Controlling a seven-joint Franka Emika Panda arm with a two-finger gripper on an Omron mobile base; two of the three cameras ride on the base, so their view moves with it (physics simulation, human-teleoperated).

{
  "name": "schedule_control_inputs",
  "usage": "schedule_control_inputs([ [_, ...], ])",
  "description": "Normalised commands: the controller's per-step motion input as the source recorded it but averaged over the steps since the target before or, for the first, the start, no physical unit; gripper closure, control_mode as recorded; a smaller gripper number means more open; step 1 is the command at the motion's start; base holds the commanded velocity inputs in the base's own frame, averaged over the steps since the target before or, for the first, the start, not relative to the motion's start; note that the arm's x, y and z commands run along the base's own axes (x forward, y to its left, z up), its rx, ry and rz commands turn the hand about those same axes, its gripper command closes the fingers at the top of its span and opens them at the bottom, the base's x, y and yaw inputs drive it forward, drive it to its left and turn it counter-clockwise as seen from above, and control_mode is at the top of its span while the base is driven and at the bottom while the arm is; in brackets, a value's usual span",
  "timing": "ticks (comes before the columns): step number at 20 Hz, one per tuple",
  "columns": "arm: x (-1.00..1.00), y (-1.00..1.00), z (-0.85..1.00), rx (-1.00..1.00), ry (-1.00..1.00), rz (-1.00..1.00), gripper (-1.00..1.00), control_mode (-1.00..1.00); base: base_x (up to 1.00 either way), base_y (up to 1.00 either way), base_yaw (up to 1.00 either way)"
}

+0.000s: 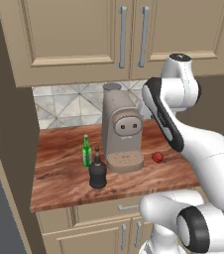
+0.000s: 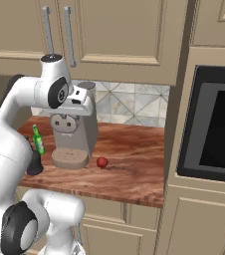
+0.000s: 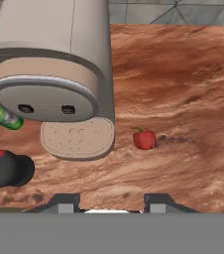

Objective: Place the liquor and beer on the top shelf of the fridge to keep them out of children's reach, and place the bell pepper on lower shelves for easy access.

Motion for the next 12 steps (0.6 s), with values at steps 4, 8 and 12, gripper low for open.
schedule_control_inputs([
  [4,-0.02,-0.01,-0.02,0.00,0.00,0.01,-1.00,-1.00,0.00,0.00,0.00],
  [8,-0.20,0.00,-0.10,0.00,-0.05,0.13,-1.00,-1.00,0.00,0.00,0.00],
  [12,-0.35,0.02,-0.06,0.00,-0.07,0.11,-1.00,-1.00,0.00,0.00,0.00],
])
